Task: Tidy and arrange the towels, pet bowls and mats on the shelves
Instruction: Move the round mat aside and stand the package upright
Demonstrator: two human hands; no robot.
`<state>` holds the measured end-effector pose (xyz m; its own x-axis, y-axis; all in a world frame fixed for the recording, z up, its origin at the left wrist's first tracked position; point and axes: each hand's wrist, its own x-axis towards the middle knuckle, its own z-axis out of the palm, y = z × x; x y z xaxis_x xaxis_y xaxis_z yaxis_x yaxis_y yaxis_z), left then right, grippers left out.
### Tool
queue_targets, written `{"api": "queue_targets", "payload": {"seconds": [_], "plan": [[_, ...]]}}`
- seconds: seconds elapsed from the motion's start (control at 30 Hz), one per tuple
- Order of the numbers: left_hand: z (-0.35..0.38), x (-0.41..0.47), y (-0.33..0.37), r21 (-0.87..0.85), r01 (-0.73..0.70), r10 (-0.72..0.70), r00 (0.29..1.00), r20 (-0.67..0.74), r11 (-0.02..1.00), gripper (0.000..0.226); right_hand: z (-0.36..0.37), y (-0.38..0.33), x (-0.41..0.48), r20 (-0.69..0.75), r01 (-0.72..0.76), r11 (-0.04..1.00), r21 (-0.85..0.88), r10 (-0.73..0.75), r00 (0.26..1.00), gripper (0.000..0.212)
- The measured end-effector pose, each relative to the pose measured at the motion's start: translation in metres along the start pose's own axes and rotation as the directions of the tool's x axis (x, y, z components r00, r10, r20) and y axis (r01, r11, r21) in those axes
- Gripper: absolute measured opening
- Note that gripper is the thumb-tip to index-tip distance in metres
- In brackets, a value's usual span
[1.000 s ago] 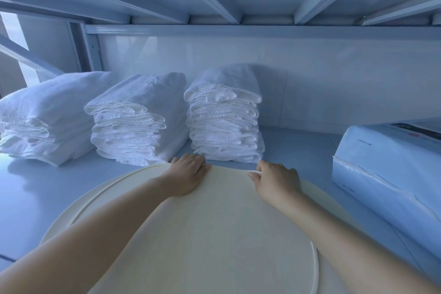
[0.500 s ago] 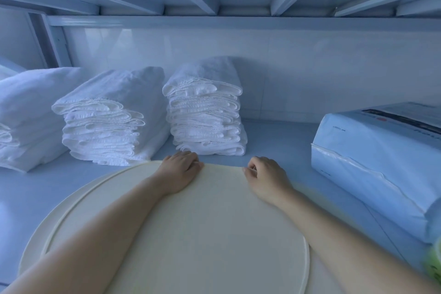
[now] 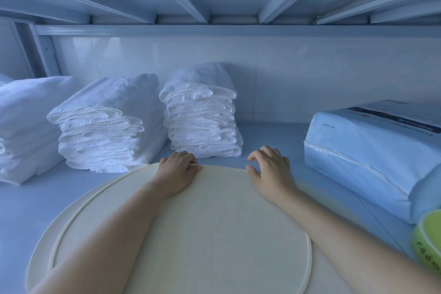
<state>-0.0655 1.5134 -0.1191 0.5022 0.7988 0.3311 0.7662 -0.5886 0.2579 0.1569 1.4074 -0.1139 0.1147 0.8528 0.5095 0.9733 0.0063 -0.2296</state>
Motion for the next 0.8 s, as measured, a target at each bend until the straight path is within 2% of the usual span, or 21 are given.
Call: {"api": "queue_targets", "payload": {"seconds": [0.07,0.17,0.27,0.33,0.4,0.47,0.53,0.6,0.63,0.73,0.8], "plan": [[0.000,-0.002,-0.003,-0.068,0.016,-0.017,1.000,-0.020,0.998,0.005,-0.007,0.002,-0.001,0.102,-0.002,0.998,0.062,-0.005,0.995,0.020],[0.000,-0.009,-0.007,-0.193,-0.100,0.087,0.994,-0.071,0.976,0.025,-0.020,-0.006,-0.012,0.333,-0.054,0.995,0.087,0.022,0.943,0.030],[-0.002,-0.018,0.000,-0.310,-0.221,0.235,0.972,0.008,0.925,0.057,-0.027,-0.017,-0.029,0.484,-0.077,0.997,0.026,0.055,0.874,0.048],[0.000,-0.020,0.009,-0.301,-0.248,0.287,0.954,0.092,0.921,0.064,-0.028,-0.021,-0.039,0.518,-0.065,0.998,-0.015,0.064,0.853,0.053],[0.001,-0.022,0.021,-0.225,-0.244,0.294,0.929,0.226,0.943,0.058,-0.025,-0.019,-0.046,0.503,-0.083,0.996,-0.026,0.084,0.860,0.053],[-0.001,-0.025,0.030,-0.131,-0.226,0.260,0.890,0.374,0.965,0.061,-0.023,-0.019,-0.051,0.417,-0.115,0.993,0.040,0.088,0.905,0.047],[-0.004,-0.028,0.034,-0.064,-0.233,0.237,0.870,0.433,0.970,0.078,-0.025,-0.021,-0.055,0.233,-0.122,0.982,0.148,0.085,0.969,0.032],[-0.008,-0.030,0.036,-0.039,-0.240,0.231,0.864,0.447,0.970,0.095,-0.027,-0.023,-0.059,0.071,-0.070,0.988,0.141,0.060,0.996,0.025],[-0.009,-0.031,0.036,-0.036,-0.239,0.229,0.865,0.447,0.970,0.101,-0.029,-0.024,-0.061,0.044,-0.065,0.990,0.126,0.059,0.997,0.023],[-0.008,-0.032,0.037,-0.042,-0.251,0.245,0.871,0.426,0.967,0.117,-0.035,-0.023,-0.067,0.110,-0.187,0.967,0.172,0.170,0.979,0.015],[-0.005,-0.031,0.036,-0.048,-0.248,0.244,0.875,0.417,0.968,0.117,-0.042,-0.018,-0.072,0.174,-0.270,0.934,0.235,0.233,0.957,0.010]]}}
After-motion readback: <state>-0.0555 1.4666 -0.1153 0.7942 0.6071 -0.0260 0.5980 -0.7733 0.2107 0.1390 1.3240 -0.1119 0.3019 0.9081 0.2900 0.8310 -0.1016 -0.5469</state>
